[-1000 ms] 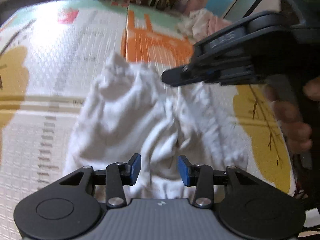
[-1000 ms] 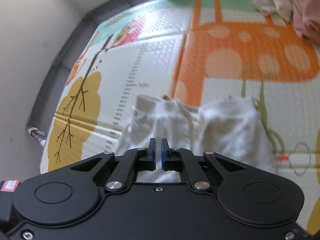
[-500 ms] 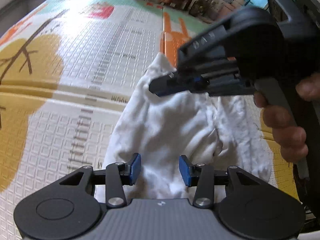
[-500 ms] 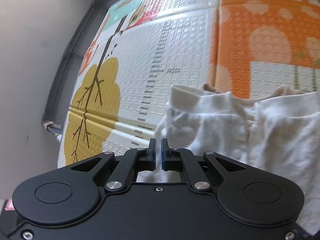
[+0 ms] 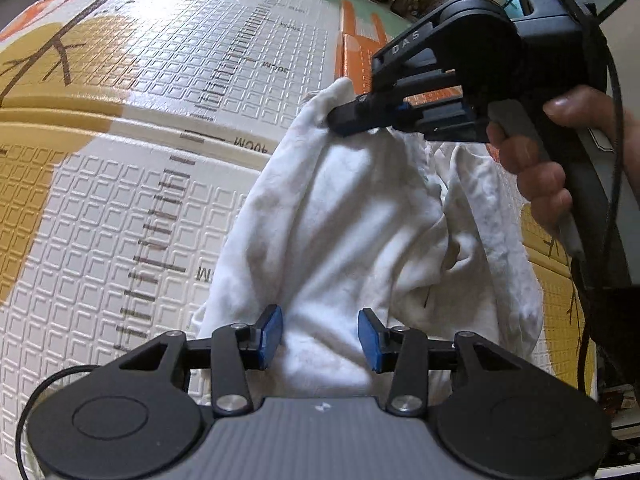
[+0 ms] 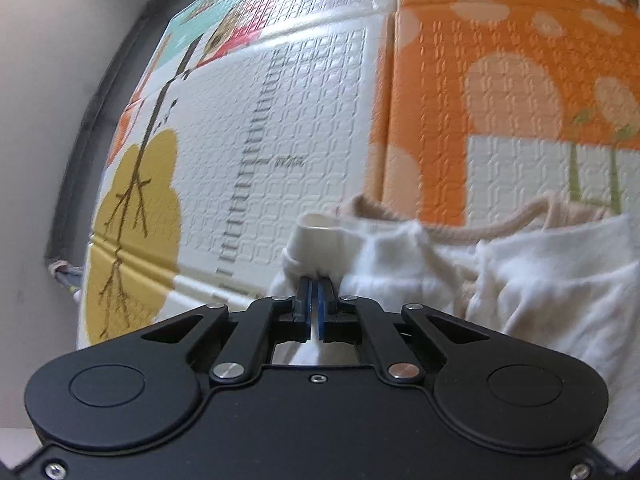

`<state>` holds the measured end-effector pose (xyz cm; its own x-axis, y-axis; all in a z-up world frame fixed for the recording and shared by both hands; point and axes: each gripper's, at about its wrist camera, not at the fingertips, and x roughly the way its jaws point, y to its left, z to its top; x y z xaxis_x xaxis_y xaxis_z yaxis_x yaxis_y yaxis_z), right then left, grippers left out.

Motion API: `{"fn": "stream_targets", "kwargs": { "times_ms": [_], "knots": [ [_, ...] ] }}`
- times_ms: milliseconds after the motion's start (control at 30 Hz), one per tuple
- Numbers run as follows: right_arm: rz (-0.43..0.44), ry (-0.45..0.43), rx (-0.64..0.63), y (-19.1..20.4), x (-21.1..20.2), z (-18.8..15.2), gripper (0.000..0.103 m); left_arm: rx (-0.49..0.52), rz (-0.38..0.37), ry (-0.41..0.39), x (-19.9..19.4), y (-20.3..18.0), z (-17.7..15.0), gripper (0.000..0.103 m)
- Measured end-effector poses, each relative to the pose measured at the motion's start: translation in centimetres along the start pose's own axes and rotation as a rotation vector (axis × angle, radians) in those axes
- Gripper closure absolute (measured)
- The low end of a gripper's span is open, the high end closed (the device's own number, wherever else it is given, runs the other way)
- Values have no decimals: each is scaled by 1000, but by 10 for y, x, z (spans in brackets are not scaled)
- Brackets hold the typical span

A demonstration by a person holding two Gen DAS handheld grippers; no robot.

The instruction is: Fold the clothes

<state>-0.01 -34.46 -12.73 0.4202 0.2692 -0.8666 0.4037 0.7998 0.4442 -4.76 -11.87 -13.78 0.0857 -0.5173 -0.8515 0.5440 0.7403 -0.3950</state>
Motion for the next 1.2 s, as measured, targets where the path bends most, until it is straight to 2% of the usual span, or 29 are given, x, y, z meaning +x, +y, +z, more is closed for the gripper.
{"fn": "stream_targets", "kwargs": {
  "times_ms": [200, 400, 533, 600, 667, 733, 800, 1033, 1100, 1200],
  "knots": [
    [-2, -59, -5, -4, -16, 7, 103, -26, -9, 0, -4, 5, -7, 58],
    [-4, -118, -11, -8, -33, 13, 97, -18, -8, -24, -13, 2, -10, 58],
    [4, -196, -76, 0, -65, 2, 97, 23, -2, -64, -25, -6, -10, 58],
    [9, -235, -111, 3, -84, -5, 91, 49, 6, -85, -30, -11, -9, 58],
    [6, -259, -126, 0, -102, -16, 84, 73, 13, -103, -34, -16, -7, 58],
    [5, -279, -130, -6, -117, -28, 82, 98, 19, -119, -37, -21, -6, 58],
    [8, -291, -114, -16, -129, -43, 73, 122, 19, -131, -38, -26, -4, 58],
    [68, -338, 62, -81, -159, -115, 64, 237, -3, -138, -30, -55, -4, 59],
    [72, -351, 112, -99, -164, -138, 57, 259, -8, -131, -25, -62, -5, 59],
    [68, -377, 202, -127, -171, -170, 51, 302, -10, -128, -20, -73, -6, 59]
  ]
}}
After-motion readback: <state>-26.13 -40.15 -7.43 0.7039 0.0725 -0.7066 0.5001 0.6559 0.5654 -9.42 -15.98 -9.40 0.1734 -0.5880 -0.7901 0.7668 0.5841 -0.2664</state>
